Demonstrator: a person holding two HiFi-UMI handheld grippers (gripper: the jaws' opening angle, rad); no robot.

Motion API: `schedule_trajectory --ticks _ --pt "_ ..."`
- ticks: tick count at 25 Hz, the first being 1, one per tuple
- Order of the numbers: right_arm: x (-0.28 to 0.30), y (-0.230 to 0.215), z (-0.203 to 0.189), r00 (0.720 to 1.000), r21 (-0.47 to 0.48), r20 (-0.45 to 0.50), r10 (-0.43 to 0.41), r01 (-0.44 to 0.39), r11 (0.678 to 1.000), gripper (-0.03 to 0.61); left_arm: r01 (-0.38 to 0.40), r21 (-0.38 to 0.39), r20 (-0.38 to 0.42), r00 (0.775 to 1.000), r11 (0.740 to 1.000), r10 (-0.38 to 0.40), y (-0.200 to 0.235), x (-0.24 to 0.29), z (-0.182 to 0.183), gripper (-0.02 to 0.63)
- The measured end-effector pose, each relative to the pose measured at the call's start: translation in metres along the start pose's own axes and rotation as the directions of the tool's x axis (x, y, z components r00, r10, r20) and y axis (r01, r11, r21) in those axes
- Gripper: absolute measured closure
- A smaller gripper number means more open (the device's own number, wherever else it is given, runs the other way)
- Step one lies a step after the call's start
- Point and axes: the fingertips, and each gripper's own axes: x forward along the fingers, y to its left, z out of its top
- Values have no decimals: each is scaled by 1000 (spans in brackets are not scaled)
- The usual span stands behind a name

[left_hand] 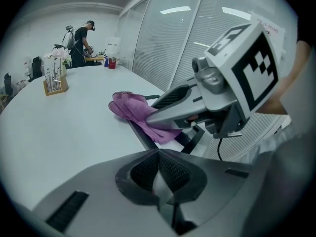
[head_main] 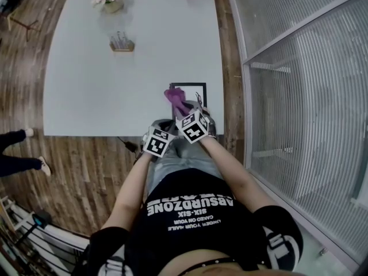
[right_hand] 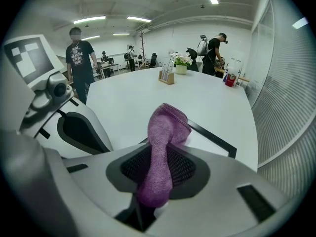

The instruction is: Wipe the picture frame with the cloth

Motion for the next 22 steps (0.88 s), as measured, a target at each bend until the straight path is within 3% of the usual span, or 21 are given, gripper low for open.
schedule_trajectory --ticks 22 --pt "-11 -20 -16 999 20 -1 -50 50 999 466 4 -5 12 1000 1000 -4 0 -1 -1 598"
